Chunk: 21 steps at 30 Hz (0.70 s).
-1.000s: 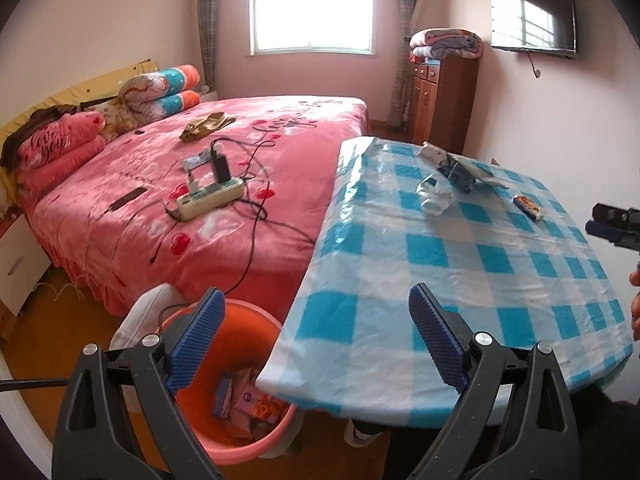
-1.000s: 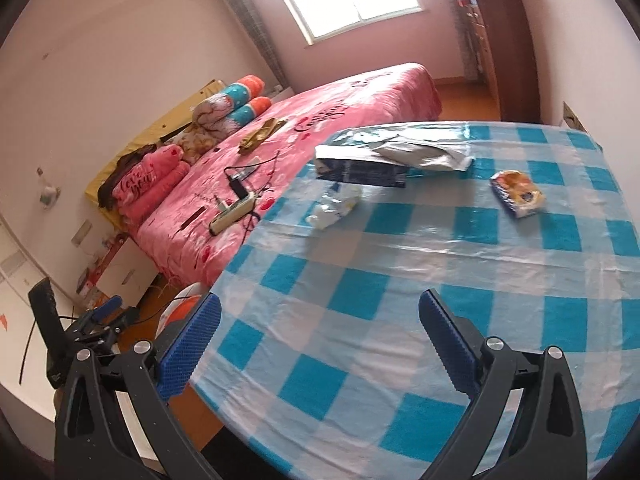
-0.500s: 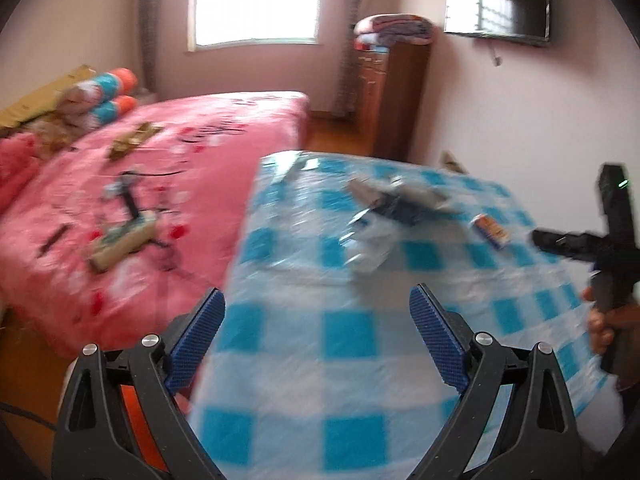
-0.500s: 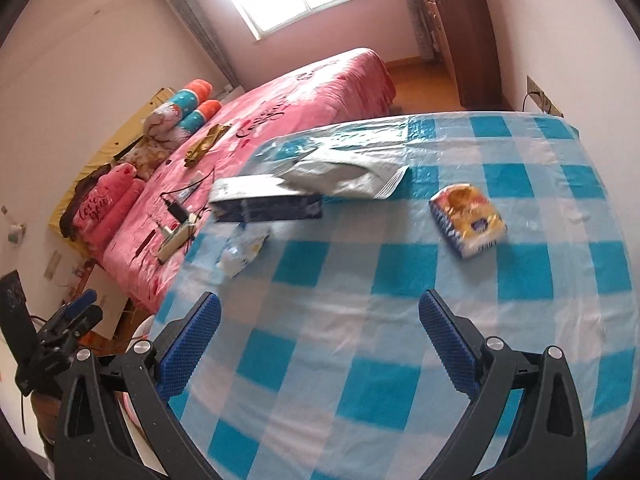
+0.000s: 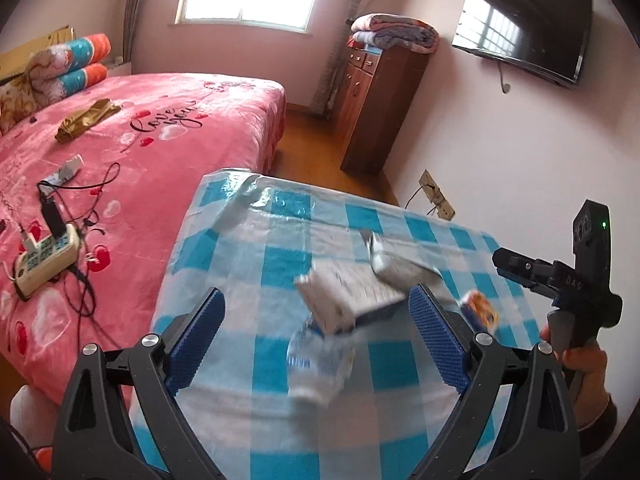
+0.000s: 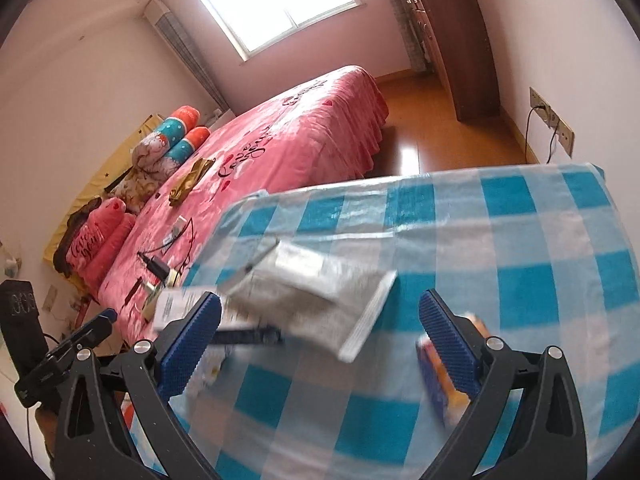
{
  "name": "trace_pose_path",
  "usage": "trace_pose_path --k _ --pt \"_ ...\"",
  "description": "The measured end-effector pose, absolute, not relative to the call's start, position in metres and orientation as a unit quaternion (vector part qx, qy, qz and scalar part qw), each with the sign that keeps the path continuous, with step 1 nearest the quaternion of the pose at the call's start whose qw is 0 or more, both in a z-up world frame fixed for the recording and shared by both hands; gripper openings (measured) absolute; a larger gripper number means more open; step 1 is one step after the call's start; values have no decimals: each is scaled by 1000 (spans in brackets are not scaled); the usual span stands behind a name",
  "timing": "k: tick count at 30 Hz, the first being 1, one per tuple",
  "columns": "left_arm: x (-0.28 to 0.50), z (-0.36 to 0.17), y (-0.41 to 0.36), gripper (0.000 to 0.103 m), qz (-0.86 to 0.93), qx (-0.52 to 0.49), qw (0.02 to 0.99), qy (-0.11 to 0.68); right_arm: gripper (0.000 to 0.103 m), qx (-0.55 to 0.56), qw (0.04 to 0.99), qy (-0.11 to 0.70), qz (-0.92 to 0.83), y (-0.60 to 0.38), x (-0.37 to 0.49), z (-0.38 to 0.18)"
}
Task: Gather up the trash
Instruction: 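Grasp the white printed carton with the left tool while the right tool grasps the paper sheet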
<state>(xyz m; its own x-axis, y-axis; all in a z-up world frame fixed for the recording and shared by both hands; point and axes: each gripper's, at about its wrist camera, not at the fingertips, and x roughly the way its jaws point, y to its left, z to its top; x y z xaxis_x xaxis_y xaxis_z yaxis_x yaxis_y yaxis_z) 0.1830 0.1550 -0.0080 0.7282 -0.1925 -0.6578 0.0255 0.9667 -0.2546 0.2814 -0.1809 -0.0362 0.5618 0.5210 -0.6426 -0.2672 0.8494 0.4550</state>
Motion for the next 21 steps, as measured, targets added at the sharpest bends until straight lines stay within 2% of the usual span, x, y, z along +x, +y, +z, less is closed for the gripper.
trace_pose_path --k 11,12,13,14,16,19,21 --pt "245 -29 144 94 -47 -122 908 398 97 123 855 439 248 -140 346 -52" --pt "249 -33 144 94 -40 -121 906 405 95 121 853 442 249 -136 351 -54" --pt "253 -36 144 94 -36 -122 904 409 86 119 851 447 251 -131 357 -58" --pt "255 -40 145 94 -34 -124 902 413 81 118 848 451 252 -129 361 -61" --pt "258 -46 148 93 -36 -135 898 417 79 118 840 464 256 -123 370 -69" --pt "258 -52 149 84 -38 -143 895 421 75 113 828 479 269 -115 374 -81" --pt "258 -58 148 73 -46 -151 888 432 72 104 818 492 280 -108 375 -88"
